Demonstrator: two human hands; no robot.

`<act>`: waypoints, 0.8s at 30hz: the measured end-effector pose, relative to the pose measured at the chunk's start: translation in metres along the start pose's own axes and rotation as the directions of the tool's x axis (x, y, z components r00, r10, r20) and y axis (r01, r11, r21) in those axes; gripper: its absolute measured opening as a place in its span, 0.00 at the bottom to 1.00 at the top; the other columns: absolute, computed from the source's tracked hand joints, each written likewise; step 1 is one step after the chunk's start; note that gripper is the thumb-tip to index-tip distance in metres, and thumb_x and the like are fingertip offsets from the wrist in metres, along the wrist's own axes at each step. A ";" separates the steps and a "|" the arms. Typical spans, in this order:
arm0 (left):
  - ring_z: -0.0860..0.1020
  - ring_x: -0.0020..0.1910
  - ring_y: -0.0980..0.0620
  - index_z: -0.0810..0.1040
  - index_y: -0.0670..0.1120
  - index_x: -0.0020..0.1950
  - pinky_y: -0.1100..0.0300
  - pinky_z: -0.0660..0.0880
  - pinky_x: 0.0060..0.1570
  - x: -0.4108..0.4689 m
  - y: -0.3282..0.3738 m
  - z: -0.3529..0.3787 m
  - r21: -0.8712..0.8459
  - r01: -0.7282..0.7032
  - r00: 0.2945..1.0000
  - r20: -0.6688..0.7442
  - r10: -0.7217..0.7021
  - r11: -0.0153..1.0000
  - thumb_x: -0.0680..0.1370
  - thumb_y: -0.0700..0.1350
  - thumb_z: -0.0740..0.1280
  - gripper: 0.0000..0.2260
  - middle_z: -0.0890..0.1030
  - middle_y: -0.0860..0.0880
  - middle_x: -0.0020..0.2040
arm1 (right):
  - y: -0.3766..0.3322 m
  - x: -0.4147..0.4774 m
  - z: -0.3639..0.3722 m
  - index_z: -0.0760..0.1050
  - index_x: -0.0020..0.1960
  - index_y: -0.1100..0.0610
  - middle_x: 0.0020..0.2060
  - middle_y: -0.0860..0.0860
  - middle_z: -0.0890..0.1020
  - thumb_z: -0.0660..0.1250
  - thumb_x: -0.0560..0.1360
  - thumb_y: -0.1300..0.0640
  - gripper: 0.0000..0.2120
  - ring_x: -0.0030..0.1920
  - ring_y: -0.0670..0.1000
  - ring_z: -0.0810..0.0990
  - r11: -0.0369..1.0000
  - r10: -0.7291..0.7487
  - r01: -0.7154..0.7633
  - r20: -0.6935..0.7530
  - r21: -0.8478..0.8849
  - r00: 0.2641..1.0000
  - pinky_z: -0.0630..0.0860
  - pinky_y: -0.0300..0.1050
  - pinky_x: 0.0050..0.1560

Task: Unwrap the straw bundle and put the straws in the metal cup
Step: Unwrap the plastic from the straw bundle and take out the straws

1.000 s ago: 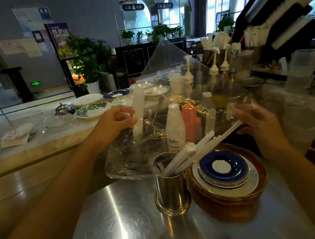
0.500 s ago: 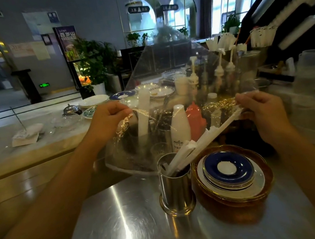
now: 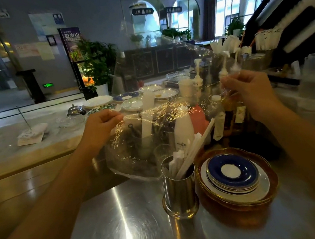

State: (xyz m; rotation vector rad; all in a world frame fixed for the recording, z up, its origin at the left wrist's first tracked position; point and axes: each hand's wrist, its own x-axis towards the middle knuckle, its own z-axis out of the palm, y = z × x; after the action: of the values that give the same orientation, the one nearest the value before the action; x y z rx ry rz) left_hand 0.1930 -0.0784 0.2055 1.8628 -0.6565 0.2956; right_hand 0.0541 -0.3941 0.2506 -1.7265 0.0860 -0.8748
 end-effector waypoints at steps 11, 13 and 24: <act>0.78 0.41 0.49 0.78 0.51 0.39 0.57 0.76 0.46 -0.012 -0.006 -0.003 -0.069 0.056 0.998 0.020 -0.055 0.996 0.75 0.40 0.65 0.08 0.80 0.47 0.39 | 0.036 -0.018 0.006 0.78 0.51 0.53 0.40 0.45 0.83 0.69 0.68 0.53 0.12 0.38 0.42 0.82 0.994 0.107 -0.112 0.234 0.009 0.966 0.78 0.34 0.32; 0.78 0.40 0.49 0.78 0.51 0.38 0.56 0.76 0.46 -0.014 -0.006 -0.003 -0.078 0.059 0.998 0.014 -0.058 0.995 0.75 0.39 0.65 0.09 0.80 0.47 0.39 | 0.045 -0.025 0.007 0.78 0.49 0.51 0.43 0.47 0.82 0.70 0.66 0.52 0.12 0.39 0.42 0.82 0.990 0.140 -0.136 0.272 -0.031 0.952 0.76 0.35 0.32; 0.78 0.39 0.53 0.78 0.49 0.42 0.60 0.75 0.42 -0.022 -0.017 -0.003 -0.108 0.121 0.992 0.052 -0.116 0.987 0.76 0.41 0.65 0.06 0.80 0.48 0.39 | 0.063 -0.036 0.022 0.80 0.37 0.48 0.36 0.47 0.83 0.67 0.72 0.59 0.08 0.35 0.41 0.79 0.986 0.116 -0.083 0.241 -0.142 0.963 0.76 0.33 0.32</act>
State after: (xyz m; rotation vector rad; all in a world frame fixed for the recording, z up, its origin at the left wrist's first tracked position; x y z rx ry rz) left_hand 0.1847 -0.0645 0.1820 1.7984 -0.5790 0.1369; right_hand 0.0641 -0.3820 0.1768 -1.9248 0.0632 -0.5831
